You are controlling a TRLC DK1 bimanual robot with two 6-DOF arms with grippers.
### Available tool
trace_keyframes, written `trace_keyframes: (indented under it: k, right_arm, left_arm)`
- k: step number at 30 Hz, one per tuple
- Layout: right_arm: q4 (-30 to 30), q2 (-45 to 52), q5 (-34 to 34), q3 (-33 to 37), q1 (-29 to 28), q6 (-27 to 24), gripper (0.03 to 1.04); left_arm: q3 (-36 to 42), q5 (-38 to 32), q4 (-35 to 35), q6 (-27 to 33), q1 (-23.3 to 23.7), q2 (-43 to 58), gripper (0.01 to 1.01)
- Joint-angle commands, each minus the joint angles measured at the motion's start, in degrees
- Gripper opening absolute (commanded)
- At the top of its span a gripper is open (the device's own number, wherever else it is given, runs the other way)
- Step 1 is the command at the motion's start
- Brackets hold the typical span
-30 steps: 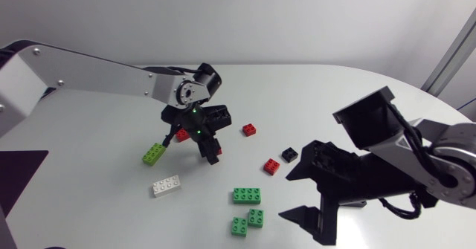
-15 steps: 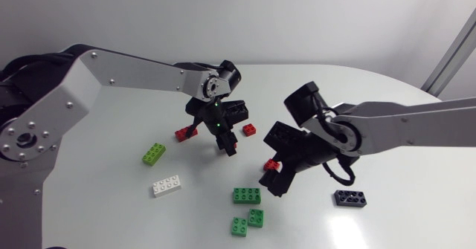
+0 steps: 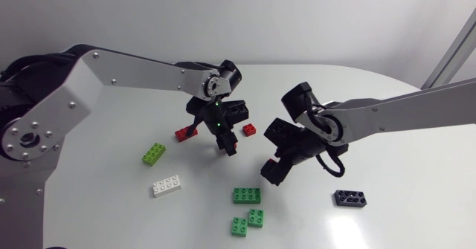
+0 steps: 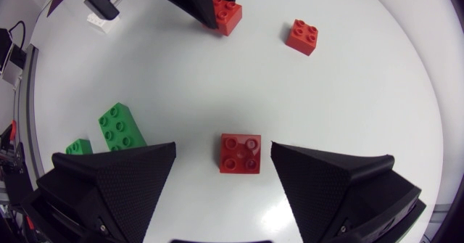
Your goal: Separate the duplo bricks
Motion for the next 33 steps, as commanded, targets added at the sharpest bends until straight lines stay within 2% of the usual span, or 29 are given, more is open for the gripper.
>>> trace_keyframes:
  k: [1, 3, 7, 10, 14, 19, 24, 33]
  right_arm:
    - [-0.1, 0.6, 0.5, 0.9, -0.4, 0.1, 0.94]
    - [-0.1, 1.0, 0.5, 0.6, -0.6, -0.2, 0.94]
    - [-0.1, 1.5, 0.6, -0.2, -1.1, -0.6, 0.94]
    - [-0.1, 2.3, 0.5, -0.6, -1.7, -1.1, 0.94]
    - [0.3, 4.1, 0.5, -0.8, -2.7, -1.9, 0.94]
    - [1.4, 5.9, 0.3, -1.2, -3.3, -2.3, 0.80]
    - [2.1, 5.0, 0.2, -1.7, -2.6, -2.9, 0.36]
    - [5.0, 3.6, 0.8, -2.2, 0.0, -2.9, 0.32]
  left_arm:
    - [1.0, 0.1, -0.7, -0.6, -0.1, 2.1, 0.321]
    - [0.8, 0.1, -0.9, -0.6, -0.2, 2.1, 0.480]
    - [0.3, 0.2, -1.1, -0.6, -0.1, 1.1, 0.864]
    - [-0.3, 0.3, -1.1, -0.6, -0.1, 0.3, 0.977]
    - [-0.8, 0.8, -1.1, -0.5, 0.0, -0.2, 0.982]
    - [-1.4, 0.8, -1.2, -0.3, 1.4, -2.3, 0.982]
    - [-2.5, 0.8, -1.5, 0.6, 4.0, -5.4, 0.982]
    - [-3.4, 0.7, -1.6, 2.8, 10.3, -8.7, 0.982]
